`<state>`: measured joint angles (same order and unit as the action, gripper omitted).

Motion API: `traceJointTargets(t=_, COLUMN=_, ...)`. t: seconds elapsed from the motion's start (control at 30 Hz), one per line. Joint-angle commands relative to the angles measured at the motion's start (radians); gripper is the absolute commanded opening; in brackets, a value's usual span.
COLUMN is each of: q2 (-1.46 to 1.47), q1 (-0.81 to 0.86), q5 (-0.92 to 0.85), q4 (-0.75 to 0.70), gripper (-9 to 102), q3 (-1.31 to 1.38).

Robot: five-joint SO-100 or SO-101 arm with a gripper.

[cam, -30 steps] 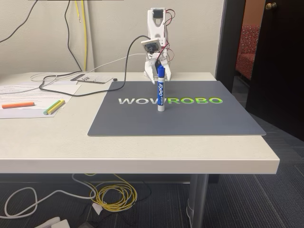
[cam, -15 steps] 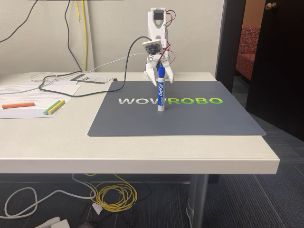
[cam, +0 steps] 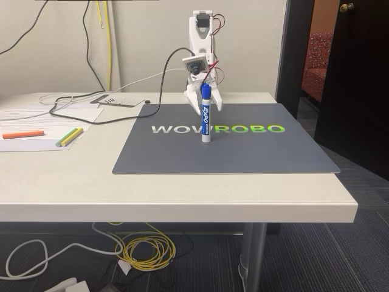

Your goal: Pick up the blue marker.

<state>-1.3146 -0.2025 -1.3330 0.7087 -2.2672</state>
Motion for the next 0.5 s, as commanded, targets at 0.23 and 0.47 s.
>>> traceJointTargets(t=0.23, q2=-0.017, q1=0.015, q5=-0.064, q4=0.017, gripper=27, q3=0.037)
traceJointTargets(t=0.47, q2=-0.02, q1=0.017, q5=-0.135, q4=0.066, gripper=27, q3=0.035)
